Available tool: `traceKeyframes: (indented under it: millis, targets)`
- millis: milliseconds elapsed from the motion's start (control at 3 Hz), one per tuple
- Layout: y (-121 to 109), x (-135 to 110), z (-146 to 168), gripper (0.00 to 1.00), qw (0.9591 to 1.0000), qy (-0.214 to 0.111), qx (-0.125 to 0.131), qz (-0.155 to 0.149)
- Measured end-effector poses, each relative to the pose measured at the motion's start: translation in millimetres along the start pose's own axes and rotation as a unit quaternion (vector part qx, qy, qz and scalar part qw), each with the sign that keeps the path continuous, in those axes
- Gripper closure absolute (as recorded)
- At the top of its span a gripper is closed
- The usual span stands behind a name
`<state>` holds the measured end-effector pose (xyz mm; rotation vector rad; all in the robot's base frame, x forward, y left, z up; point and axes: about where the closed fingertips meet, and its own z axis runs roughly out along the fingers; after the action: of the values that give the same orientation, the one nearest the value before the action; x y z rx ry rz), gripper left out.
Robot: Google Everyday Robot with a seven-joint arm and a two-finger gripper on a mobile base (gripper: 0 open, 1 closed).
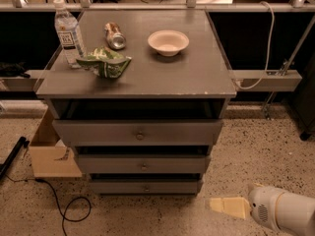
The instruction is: Open bottom drawer
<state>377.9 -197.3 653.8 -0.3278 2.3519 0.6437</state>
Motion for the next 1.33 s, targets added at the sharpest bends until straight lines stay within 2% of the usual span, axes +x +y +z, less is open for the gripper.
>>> traceKeyframes:
  millis: [333,667,1000,1333]
  targets:
    - [4.2,0.1,11.9,0.00,1.0000,-0.005,-0.003,-0.005]
    - [2.6,1.5,5.6,0.00,0.9999,-0.001,-0.013,-0.011]
    - [11.4,12.9,0.7,0.00,0.9998,-0.002,-0.014,-0.017]
    - [23.7,10.0,17.7,0.00,0.9992,0.003,-0.009,-0.039]
